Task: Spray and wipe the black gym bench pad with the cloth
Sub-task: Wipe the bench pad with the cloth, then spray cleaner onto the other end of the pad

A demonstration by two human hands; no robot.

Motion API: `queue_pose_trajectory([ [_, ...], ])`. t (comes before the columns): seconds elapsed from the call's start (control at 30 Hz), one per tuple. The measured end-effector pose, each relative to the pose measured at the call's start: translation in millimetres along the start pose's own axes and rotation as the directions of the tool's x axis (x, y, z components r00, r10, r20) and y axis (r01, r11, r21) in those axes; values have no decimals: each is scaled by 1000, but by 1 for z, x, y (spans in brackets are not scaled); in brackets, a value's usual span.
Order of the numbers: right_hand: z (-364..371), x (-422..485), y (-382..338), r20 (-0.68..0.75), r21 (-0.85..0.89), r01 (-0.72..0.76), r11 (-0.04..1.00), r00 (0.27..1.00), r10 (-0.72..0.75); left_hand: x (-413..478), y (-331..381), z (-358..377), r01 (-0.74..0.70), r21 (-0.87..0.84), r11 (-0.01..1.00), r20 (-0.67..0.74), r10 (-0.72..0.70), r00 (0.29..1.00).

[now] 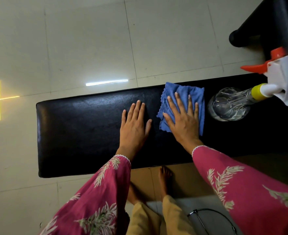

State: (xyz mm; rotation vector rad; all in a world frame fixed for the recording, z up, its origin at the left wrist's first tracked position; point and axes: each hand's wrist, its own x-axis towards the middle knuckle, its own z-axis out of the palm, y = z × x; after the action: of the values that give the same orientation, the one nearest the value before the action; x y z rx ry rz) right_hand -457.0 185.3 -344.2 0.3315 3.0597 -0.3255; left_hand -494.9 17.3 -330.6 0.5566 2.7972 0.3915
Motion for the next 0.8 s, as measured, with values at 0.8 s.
queue_pose_trajectory([
  [0.8, -99, -88, 176, 95, 159, -439, 884, 898, 429, 55, 210, -59, -169, -716, 677, 5, 248, 969],
])
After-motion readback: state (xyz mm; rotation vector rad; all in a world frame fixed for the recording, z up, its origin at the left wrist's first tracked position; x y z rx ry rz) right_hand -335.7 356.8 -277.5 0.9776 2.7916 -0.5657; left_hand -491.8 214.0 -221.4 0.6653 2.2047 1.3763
